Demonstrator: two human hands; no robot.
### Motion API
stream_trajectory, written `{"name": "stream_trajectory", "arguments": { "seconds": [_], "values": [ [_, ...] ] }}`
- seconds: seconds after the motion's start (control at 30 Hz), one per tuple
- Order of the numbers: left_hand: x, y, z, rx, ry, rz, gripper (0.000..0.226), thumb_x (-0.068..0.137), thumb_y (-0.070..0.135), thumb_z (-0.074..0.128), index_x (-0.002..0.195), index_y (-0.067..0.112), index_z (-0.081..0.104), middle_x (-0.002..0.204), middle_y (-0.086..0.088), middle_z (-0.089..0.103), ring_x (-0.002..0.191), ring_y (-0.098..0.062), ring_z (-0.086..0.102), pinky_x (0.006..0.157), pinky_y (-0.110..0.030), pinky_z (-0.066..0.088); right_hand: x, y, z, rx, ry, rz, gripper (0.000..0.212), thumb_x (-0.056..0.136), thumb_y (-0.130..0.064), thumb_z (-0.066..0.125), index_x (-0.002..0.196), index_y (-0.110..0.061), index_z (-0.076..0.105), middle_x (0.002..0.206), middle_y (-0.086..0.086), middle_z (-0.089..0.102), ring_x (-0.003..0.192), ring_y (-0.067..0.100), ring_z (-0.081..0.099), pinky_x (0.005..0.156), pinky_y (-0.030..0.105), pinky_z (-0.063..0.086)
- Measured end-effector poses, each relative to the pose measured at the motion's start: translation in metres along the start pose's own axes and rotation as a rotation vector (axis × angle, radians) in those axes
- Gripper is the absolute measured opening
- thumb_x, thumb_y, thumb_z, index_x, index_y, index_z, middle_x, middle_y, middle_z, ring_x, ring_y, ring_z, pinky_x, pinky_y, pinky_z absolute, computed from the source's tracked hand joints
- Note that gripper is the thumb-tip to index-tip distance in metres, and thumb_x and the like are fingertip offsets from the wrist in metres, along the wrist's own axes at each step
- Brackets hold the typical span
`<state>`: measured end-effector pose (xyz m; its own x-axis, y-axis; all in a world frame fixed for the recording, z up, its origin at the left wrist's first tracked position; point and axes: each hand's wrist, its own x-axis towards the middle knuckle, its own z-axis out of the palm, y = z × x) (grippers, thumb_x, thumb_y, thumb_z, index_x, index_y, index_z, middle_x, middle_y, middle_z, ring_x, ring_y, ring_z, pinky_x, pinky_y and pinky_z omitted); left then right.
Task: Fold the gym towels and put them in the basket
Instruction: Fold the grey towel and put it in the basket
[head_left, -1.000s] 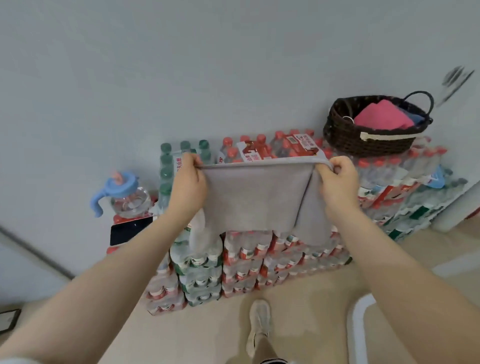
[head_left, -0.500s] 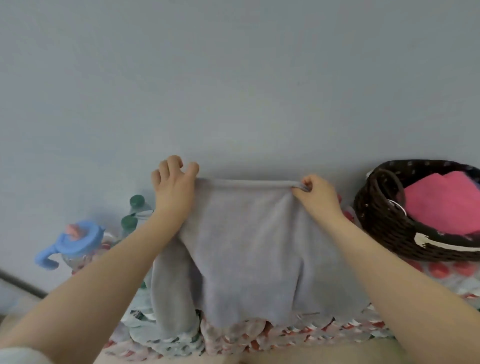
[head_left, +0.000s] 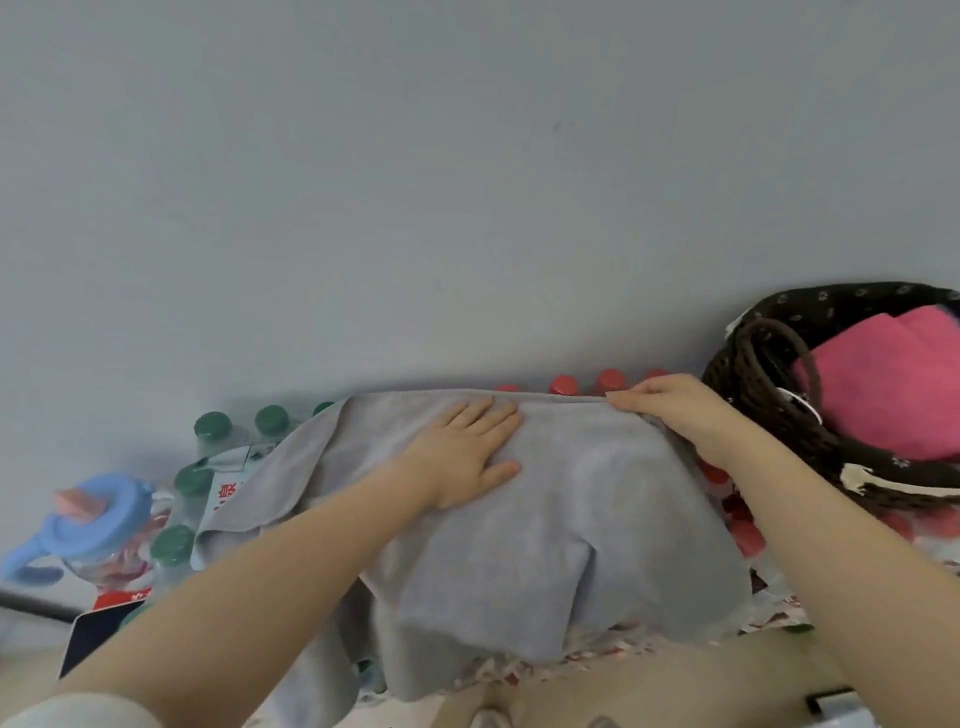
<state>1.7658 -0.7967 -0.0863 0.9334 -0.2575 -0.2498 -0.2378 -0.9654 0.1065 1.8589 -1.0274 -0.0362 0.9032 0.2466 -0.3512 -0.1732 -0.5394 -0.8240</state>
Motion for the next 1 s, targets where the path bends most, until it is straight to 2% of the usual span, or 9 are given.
{"name": "stream_trajectory", "arguments": {
  "seconds": [0.1,0.17,0.33,0.4,0.5,0.6,0.7,0.83,1.0],
  "values": [
    [0.001,-0.003,0.002,0.017,0.026,-0.024,0.086,0.073,0.070,-0.003,0.148,0.026,-0.002,0.158,0.000,-0.007,0.145,-0.017,-0.004,0.115,-0.028,-0.006,-0.011,-0.005,-0.029,0.081,-0.273,0.115,0.011,0.084,-0.003,0.061,0.087,-0.009,0.070,0.084,0.009,0.069,0.074,0.017,0.064,0.063,0.023,0.050],
    [0.002,-0.006,0.001,-0.011,0.056,-0.089,0.098,0.060,0.071,-0.010,0.148,0.029,0.001,0.158,-0.001,-0.006,0.146,-0.018,-0.002,0.116,-0.030,-0.003,-0.013,-0.006,-0.038,-0.207,-0.288,0.069,0.011,0.084,-0.006,0.062,0.091,-0.007,0.071,0.086,0.010,0.070,0.078,0.020,0.065,0.067,0.025,0.049],
    [0.003,-0.006,0.001,-0.047,0.063,-0.132,0.095,0.061,0.073,-0.006,0.147,0.032,0.002,0.158,-0.001,-0.004,0.146,-0.018,-0.002,0.116,-0.031,-0.002,0.001,-0.012,-0.024,-0.924,0.289,-0.245,0.018,0.086,-0.015,0.058,0.099,-0.006,0.066,0.105,0.017,0.064,0.102,0.033,0.058,0.079,0.033,0.042],
    [0.002,-0.007,0.000,-0.057,0.064,-0.153,0.095,0.062,0.073,-0.005,0.147,0.032,0.005,0.158,-0.002,-0.001,0.146,-0.018,0.000,0.116,-0.030,-0.001,0.003,-0.011,-0.007,-1.160,0.386,-0.302,0.022,0.090,-0.010,0.046,0.108,-0.008,0.059,0.113,0.015,0.057,0.109,0.033,0.052,0.086,0.037,0.039],
    [-0.005,-0.009,-0.002,-0.127,0.173,-0.244,0.067,0.088,0.058,0.025,0.145,0.024,0.025,0.155,-0.008,0.016,0.142,-0.024,0.018,0.115,-0.032,0.015,0.005,-0.008,0.020,-1.261,0.403,-0.352,0.032,0.087,-0.004,0.041,0.117,-0.006,0.052,0.123,0.015,0.049,0.117,0.032,0.042,0.097,0.038,0.030],
    [-0.025,-0.018,-0.005,-0.162,0.375,-0.287,0.050,0.087,0.029,0.040,0.133,0.010,0.046,0.139,-0.015,0.045,0.125,-0.032,0.045,0.101,-0.038,0.037,0.007,-0.020,0.054,-1.051,0.253,-0.491,0.035,0.086,-0.010,0.048,0.121,-0.010,0.053,0.129,0.010,0.047,0.121,0.030,0.039,0.099,0.034,0.029],
    [-0.057,-0.038,-0.006,-0.185,0.490,-0.395,0.040,0.081,0.012,0.053,0.120,0.005,0.056,0.116,-0.017,0.060,0.105,-0.038,0.056,0.087,-0.043,0.045,-0.001,-0.047,0.105,-0.801,0.041,-0.694,0.029,0.087,-0.014,0.053,0.115,-0.011,0.059,0.122,0.010,0.053,0.118,0.028,0.046,0.098,0.033,0.035],
    [-0.114,-0.074,-0.002,-0.223,0.521,-0.506,0.062,0.072,0.051,0.036,0.113,0.009,0.059,0.104,-0.011,0.062,0.098,-0.033,0.058,0.081,-0.041,0.046,-0.025,-0.087,0.180,-0.653,-0.261,-0.858,0.034,0.087,-0.010,0.054,0.120,-0.013,0.057,0.120,0.010,0.058,0.109,0.025,0.054,0.092,0.028,0.036],
    [-0.172,-0.103,0.007,-0.345,0.216,-0.403,0.096,0.050,0.080,0.047,0.128,0.023,0.043,0.121,0.005,0.050,0.112,-0.015,0.048,0.091,-0.031,0.043,-0.039,-0.105,0.249,-0.953,-0.504,-0.812,0.045,0.086,-0.025,0.057,0.130,-0.027,0.046,0.117,0.010,0.062,0.106,0.030,0.058,0.083,0.037,0.049]
  ]
}}
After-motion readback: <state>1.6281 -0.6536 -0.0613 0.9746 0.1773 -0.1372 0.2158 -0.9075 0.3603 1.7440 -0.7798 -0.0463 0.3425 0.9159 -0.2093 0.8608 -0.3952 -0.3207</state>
